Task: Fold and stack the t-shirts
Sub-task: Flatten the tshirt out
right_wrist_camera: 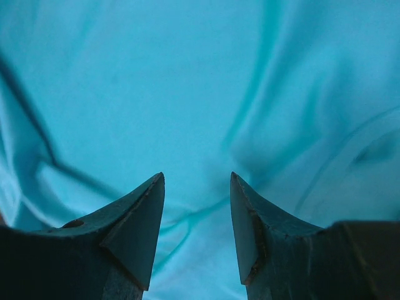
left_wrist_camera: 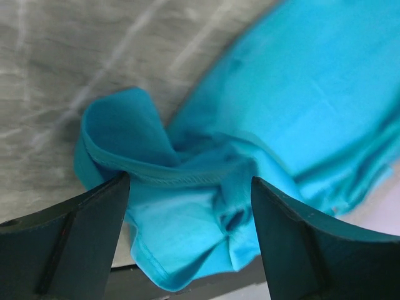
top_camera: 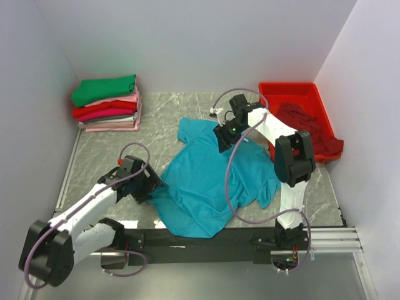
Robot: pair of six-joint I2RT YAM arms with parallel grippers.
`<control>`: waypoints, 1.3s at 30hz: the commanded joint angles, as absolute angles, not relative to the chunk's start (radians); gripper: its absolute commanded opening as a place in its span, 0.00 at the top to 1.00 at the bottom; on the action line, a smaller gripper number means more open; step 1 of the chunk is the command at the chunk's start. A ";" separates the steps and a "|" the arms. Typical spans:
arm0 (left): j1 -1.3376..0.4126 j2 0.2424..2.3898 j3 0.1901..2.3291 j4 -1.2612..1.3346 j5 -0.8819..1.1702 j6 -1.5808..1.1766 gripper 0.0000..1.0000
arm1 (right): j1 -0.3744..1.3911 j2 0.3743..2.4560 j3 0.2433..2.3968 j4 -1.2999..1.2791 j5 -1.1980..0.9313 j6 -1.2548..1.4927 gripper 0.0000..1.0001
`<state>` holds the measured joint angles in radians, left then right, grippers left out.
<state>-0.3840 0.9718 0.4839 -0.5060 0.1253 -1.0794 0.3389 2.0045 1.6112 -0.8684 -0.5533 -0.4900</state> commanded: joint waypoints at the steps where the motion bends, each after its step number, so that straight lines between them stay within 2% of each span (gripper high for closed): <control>1: -0.397 1.034 0.534 -0.514 0.048 -1.120 0.17 | 0.305 1.976 1.649 -0.763 -0.465 -0.400 0.46; 8: -0.411 1.098 0.502 -0.470 0.018 -1.137 0.21 | 0.249 2.201 1.883 -0.767 -0.307 -0.331 0.46; 11: -0.410 1.144 0.485 -0.420 0.026 -1.143 0.30 | 0.244 2.272 1.968 -0.775 -0.273 -0.311 0.46; 14: -0.410 1.192 0.505 -0.408 0.003 -1.140 0.51 | 0.244 2.324 2.034 -0.769 -0.241 -0.305 0.46; 15: -0.408 1.203 0.517 -0.414 0.003 -1.129 0.63 | 0.242 2.338 2.052 -0.770 -0.226 -0.304 0.46; 19: -0.388 1.233 0.590 -0.475 -0.080 -1.098 0.87 | 0.242 2.416 2.161 -0.828 -0.229 -0.307 0.46; 21: -0.345 1.220 0.615 -0.501 -0.097 -1.069 0.97 | 0.242 2.447 2.197 -0.845 -0.238 -0.308 0.50; 24: -0.220 1.189 0.629 -0.511 -0.077 -1.002 1.00 | 0.242 2.459 2.214 -0.854 -0.253 -0.308 0.64; 25: -0.180 1.183 0.632 -0.509 -0.068 -0.980 1.00 | 0.242 2.462 2.215 -0.857 -0.258 -0.305 0.72; 26: -0.142 1.184 0.647 -0.506 -0.058 -0.960 1.00 | 0.242 2.470 2.233 -0.862 -0.262 -0.302 0.88; 27: -0.077 1.192 0.659 -0.497 -0.031 -0.919 1.00 | 0.242 2.476 2.244 -0.868 -0.258 -0.296 0.97; 28: -0.051 1.203 0.673 -0.492 -0.019 -0.901 1.00 | 0.241 2.479 2.252 -0.861 -0.250 -0.288 1.00; 33: 0.070 1.365 0.805 -0.479 0.052 -0.809 0.96 | 0.181 2.415 2.209 -0.726 -0.121 -0.190 1.00; 36: 0.095 1.456 0.873 -0.468 0.106 -0.775 0.92 | 0.138 2.379 2.203 -0.712 -0.133 -0.169 1.00; 38: 0.100 1.501 0.914 -0.459 0.153 -0.753 0.84 | 0.126 2.355 2.185 -0.721 -0.167 -0.187 1.00; 39: 0.101 1.511 0.923 -0.457 0.172 -0.736 0.74 | 0.123 2.343 2.166 -0.724 -0.187 -0.196 1.00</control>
